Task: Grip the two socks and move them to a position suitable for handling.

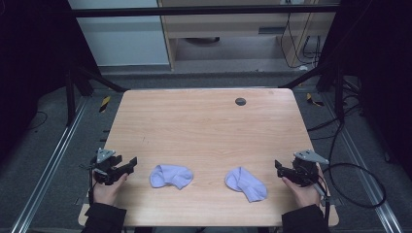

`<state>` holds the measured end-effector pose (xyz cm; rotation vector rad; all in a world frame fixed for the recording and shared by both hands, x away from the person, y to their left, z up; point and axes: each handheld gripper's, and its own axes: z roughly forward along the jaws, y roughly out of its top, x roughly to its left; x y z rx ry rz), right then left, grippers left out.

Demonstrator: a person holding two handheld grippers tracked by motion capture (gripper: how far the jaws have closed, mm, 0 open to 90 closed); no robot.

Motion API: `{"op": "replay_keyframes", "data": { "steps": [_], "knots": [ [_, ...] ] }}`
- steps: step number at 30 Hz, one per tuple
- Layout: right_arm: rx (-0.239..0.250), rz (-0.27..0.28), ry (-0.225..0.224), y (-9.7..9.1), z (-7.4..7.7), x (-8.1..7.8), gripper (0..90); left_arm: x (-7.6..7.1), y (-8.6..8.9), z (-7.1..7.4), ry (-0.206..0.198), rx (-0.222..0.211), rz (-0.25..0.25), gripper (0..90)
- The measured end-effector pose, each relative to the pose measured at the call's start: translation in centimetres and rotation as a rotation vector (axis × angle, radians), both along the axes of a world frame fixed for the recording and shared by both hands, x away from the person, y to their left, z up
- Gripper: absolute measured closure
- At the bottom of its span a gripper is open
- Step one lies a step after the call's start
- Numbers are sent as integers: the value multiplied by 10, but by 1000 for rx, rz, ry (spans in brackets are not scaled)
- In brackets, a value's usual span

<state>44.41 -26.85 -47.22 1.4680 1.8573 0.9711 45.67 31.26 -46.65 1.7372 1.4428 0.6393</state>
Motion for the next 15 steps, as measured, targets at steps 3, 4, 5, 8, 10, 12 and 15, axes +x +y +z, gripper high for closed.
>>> {"op": "replay_keyframes", "data": {
  "steps": [3, 4, 5, 8, 10, 12, 15],
  "knots": [
    [-16, 23, -9, 3, 3, -4, 236, -4, -8, 5, -10, -1, -22, 348],
    [-15, 27, -12, 4, 3, -4, 243, -5, -11, 7, -9, 0, -33, 348],
    [-9, 31, -10, 5, 4, -6, 251, -7, -14, 8, -8, -4, -41, 348],
    [0, 39, -7, 8, 7, -8, 267, -10, -24, 10, 0, -3, -71, 350],
    [-9, 45, 2, 11, 8, -9, 276, -11, -30, 11, 3, -2, -92, 351],
    [-29, 52, 12, 15, 9, -9, 285, -12, -33, 11, 4, 0, -101, 349],
    [-27, 68, 24, 21, 11, -9, 287, -14, -46, 14, 3, 13, -139, 346]
  ]
}}
